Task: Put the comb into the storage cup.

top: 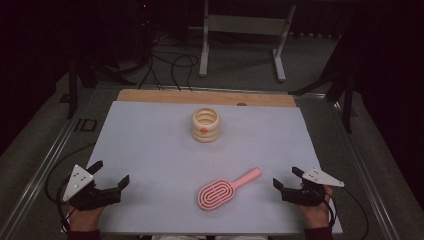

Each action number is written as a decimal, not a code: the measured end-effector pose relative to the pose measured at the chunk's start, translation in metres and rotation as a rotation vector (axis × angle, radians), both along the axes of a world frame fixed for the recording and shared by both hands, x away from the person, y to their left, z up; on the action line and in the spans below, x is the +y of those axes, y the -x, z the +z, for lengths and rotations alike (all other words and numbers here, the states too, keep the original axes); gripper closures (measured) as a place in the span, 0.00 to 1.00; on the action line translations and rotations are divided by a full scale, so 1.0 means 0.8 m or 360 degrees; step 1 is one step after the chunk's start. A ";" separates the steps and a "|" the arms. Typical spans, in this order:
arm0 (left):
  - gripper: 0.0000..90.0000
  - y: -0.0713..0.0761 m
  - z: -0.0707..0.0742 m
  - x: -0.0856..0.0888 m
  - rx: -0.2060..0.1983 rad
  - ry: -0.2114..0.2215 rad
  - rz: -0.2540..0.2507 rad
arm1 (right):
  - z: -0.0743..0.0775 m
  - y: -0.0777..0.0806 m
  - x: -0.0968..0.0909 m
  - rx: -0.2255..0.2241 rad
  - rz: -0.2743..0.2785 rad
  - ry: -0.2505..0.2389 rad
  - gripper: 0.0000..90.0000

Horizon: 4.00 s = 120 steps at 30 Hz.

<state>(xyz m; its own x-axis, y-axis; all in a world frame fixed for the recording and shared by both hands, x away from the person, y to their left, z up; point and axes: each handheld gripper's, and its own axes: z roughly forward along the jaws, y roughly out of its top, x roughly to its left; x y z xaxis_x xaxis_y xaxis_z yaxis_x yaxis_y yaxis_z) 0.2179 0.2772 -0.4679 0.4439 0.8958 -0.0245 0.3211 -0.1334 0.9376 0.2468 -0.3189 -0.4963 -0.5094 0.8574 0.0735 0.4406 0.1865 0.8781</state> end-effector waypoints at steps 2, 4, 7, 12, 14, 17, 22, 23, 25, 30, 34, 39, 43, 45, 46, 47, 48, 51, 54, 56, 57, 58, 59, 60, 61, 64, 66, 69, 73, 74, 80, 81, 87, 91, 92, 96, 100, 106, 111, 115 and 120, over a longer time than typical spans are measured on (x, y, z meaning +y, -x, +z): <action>0.01 0.000 0.001 -0.002 0.0001 0.0003 -0.0009 | 0.000 0.000 0.000 -0.0001 -0.0006 -0.0009 0.13; 0.01 0.000 0.002 -0.006 0.0006 -0.0009 -0.0019 | 0.000 0.000 0.000 -0.0005 -0.0009 -0.0009 0.13; 0.01 0.001 0.002 -0.012 0.0008 -0.0012 -0.0042 | 0.000 0.000 -0.001 -0.0006 -0.0010 -0.0005 0.13; 0.01 0.001 0.004 -0.020 0.0007 -0.0022 -0.0073 | 0.000 0.000 -0.001 -0.0008 -0.0019 -0.0012 0.13; 0.01 0.001 0.004 -0.024 0.0008 -0.0032 -0.0083 | 0.000 -0.001 -0.002 -0.0008 -0.0017 -0.0016 0.13; 0.01 0.001 0.004 -0.028 0.0008 -0.0036 -0.0098 | 0.000 -0.001 -0.002 -0.0012 -0.0021 -0.0016 0.13; 0.01 0.001 0.003 -0.035 0.0010 -0.0055 -0.0121 | 0.000 -0.001 -0.002 -0.0013 -0.0020 -0.0013 0.13; 0.01 0.001 0.003 -0.036 0.0014 -0.0059 -0.0126 | 0.000 -0.001 -0.002 -0.0013 -0.0019 -0.0013 0.13; 0.01 0.001 0.003 -0.038 0.0012 -0.0057 -0.0137 | 0.000 -0.001 -0.002 -0.0013 -0.0017 -0.0014 0.13; 0.01 0.001 0.005 -0.043 0.0008 -0.0060 -0.0160 | -0.001 -0.002 -0.002 -0.0013 -0.0018 -0.0012 0.13; 0.01 0.000 0.005 -0.049 0.0011 -0.0075 -0.0185 | -0.001 -0.002 -0.002 -0.0009 -0.0016 -0.0012 0.13; 0.01 0.001 0.005 -0.052 0.0008 -0.0072 -0.0196 | -0.001 -0.002 -0.001 -0.0012 -0.0015 -0.0008 0.13; 0.01 0.001 0.005 -0.059 0.0012 -0.0082 -0.0222 | -0.001 -0.002 -0.001 -0.0018 -0.0010 -0.0006 0.13; 0.01 0.001 0.004 -0.064 0.0016 -0.0087 -0.0239 | -0.001 -0.002 0.001 -0.0017 0.0002 -0.0006 0.13; 0.01 0.001 0.004 -0.064 0.0016 -0.0087 -0.0239 | -0.001 -0.002 0.001 -0.0017 0.0002 -0.0006 0.13; 0.01 0.001 0.004 -0.067 0.0016 -0.0091 -0.0252 | -0.002 -0.002 0.002 -0.0017 -0.0001 -0.0006 0.13; 0.01 0.001 0.004 -0.070 0.0018 -0.0092 -0.0268 | -0.002 -0.002 0.002 -0.0018 0.0000 -0.0003 0.13; 0.01 0.001 0.004 -0.076 0.0020 -0.0090 -0.0291 | -0.002 -0.002 0.002 -0.0018 0.0003 -0.0004 0.13; 0.02 -0.001 0.002 -0.080 0.0027 -0.0087 -0.0309 | -0.002 -0.002 0.003 -0.0018 0.0005 -0.0003 0.13; 0.02 -0.001 0.001 -0.081 0.0033 -0.0084 -0.0314 | -0.002 -0.003 0.003 -0.0018 0.0005 -0.0006 0.13; 0.02 -0.001 0.001 -0.083 0.0033 -0.0087 -0.0322 | -0.002 -0.003 0.003 -0.0018 0.0005 -0.0006 0.13; 0.02 -0.002 0.000 -0.086 0.0034 -0.0087 -0.0337 | -0.002 -0.003 0.003 -0.0020 0.0009 0.0001 0.13; 0.02 -0.002 0.000 -0.086 0.0034 -0.0087 -0.0337 | -0.002 -0.003 0.004 -0.0020 0.0005 0.0005 0.13; 0.02 -0.003 -0.001 -0.090 0.0039 -0.0091 -0.0349 | -0.002 -0.003 0.004 -0.0018 0.0005 0.0004 0.13; 0.02 -0.003 -0.001 -0.090 0.0039 -0.0091 -0.0349 | -0.002 -0.003 0.004 -0.0018 0.0007 0.0004 0.13; 0.02 -0.004 -0.003 -0.097 0.0051 -0.0092 -0.0375 | -0.002 -0.003 0.004 -0.0018 0.0009 0.0001 0.13; 0.02 -0.005 -0.003 -0.100 0.0052 -0.0087 -0.0385 | -0.002 -0.003 0.004 -0.0019 0.0010 -0.0001 0.13; 0.03 -0.007 -0.004 -0.108 0.0063 -0.0086 -0.0422 | -0.002 -0.003 0.004 -0.0018 0.0012 0.0002 0.13; 0.03 -0.009 -0.005 -0.114 0.0072 -0.0074 -0.0445 | -0.002 -0.003 0.005 -0.0018 0.0013 0.0002 0.13; 0.03 -0.009 -0.005 -0.116 0.0074 -0.0076 -0.0451 | -0.002 -0.003 0.005 -0.0018 0.0014 0.0000 0.13; 0.04 -0.011 -0.006 -0.122 0.0079 -0.0072 -0.0476 | -0.002 -0.003 0.005 -0.0019 0.0017 0.0002 0.13; 0.04 -0.011 -0.006 -0.122 0.0079 -0.0072 -0.0476 | -0.002 -0.003 0.005 -0.0019 0.0017 0.0002 0.13; 0.07 -0.015 -0.012 -0.152 0.0123 -0.0089 -0.0574 | -0.003 -0.003 0.007 -0.0016 0.0017 0.0005 0.13; 0.11 -0.014 -0.016 -0.167 0.0149 -0.0122 -0.0586 | -0.003 -0.004 0.007 -0.0017 0.0019 0.0006 0.13; 0.14 -0.014 -0.017 -0.170 0.0155 -0.0126 -0.0591 | -0.003 -0.004 0.008 -0.0013 0.0022 0.0002 0.13; 0.22 -0.012 -0.022 -0.182 0.0195 -0.0116 -0.0655 | -0.004 -0.004 0.010 -0.0010 0.0028 0.0005 0.13; 0.38 -0.010 -0.026 -0.193 0.0233 -0.0082 -0.0756 | -0.004 -0.005 0.010 -0.0008 0.0027 0.0009 0.13; 0.70 -0.008 -0.031 -0.209 0.0281 -0.0045 -0.0900 | -0.004 -0.005 0.010 -0.0009 0.0025 0.0010 0.13; 0.89 -0.004 -0.038 -0.227 0.0330 -0.0088 -0.0987 | -0.004 -0.005 0.009 -0.0010 0.0022 0.0007 0.13; 0.99 -0.001 -0.044 -0.239 0.0360 -0.0140 -0.1052 | -0.004 -0.004 0.009 -0.0012 0.0023 0.0007 0.13; 1.00 0.006 -0.048 -0.255 0.0379 -0.0183 -0.1154 | -0.004 -0.004 0.008 -0.0011 0.0023 0.0004 0.13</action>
<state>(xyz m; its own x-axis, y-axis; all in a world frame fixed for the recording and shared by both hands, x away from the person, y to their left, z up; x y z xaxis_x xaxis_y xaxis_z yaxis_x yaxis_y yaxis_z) 0.2128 0.0733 -0.5062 0.9153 0.3854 -0.1170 0.3072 -0.4800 0.8217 0.2499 -0.3125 -0.4991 -0.5223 0.8501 0.0676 0.4315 0.1950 0.8808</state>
